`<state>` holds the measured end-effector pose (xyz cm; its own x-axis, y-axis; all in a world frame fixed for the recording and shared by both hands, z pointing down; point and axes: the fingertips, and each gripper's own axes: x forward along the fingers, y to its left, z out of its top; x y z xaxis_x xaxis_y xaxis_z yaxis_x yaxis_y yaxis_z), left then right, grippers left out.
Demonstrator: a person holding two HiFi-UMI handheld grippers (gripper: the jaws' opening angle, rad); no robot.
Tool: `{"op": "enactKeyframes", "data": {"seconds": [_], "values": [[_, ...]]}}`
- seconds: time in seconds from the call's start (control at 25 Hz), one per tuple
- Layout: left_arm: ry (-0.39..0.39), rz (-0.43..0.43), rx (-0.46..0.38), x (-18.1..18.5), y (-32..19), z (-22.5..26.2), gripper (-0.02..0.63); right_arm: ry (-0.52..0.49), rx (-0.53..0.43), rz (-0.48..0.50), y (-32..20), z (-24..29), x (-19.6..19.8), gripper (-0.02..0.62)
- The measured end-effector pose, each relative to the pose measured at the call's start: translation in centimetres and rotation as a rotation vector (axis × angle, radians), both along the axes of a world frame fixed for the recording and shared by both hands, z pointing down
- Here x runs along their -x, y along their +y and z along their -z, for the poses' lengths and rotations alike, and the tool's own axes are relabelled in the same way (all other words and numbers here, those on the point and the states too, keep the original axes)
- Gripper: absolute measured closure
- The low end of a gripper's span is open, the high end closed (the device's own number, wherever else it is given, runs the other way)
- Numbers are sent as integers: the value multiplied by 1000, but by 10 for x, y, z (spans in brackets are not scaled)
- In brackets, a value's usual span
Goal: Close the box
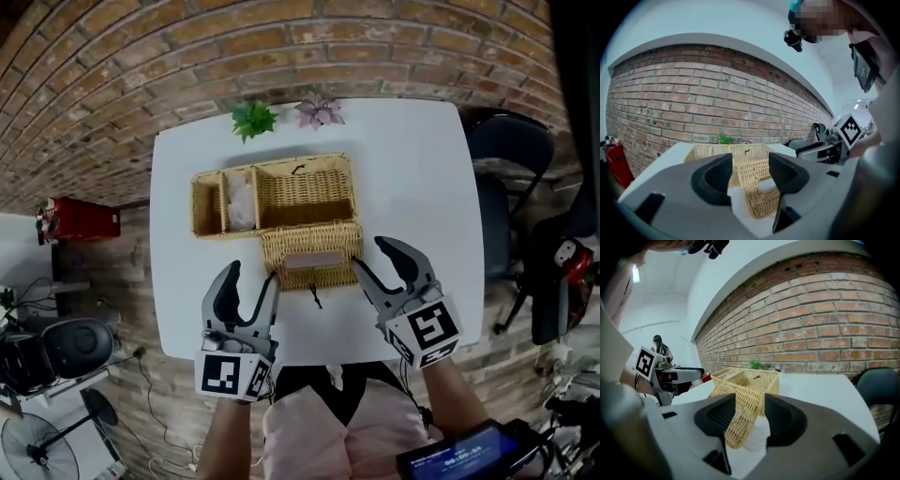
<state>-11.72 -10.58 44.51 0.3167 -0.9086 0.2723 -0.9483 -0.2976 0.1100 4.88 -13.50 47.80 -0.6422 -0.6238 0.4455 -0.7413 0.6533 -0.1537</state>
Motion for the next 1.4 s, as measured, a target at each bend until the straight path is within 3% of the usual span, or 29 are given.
{"op": "enactKeyframes", "data": {"seconds": [0.48,0.8,1.24,1.4], "values": [[75,-123,143,-21,14,-72,302,41,146,3,27,-62,0,367],[123,-203,240,-35,25,-101,287,15,219,41,36,-76,5,364],[175,-230,241,-35,35,-82,279,-33,255,133,59,-61,14,371],[204,-238,244,-35,41,-67,279,-99,285,126,65,-42,14,364]]}}
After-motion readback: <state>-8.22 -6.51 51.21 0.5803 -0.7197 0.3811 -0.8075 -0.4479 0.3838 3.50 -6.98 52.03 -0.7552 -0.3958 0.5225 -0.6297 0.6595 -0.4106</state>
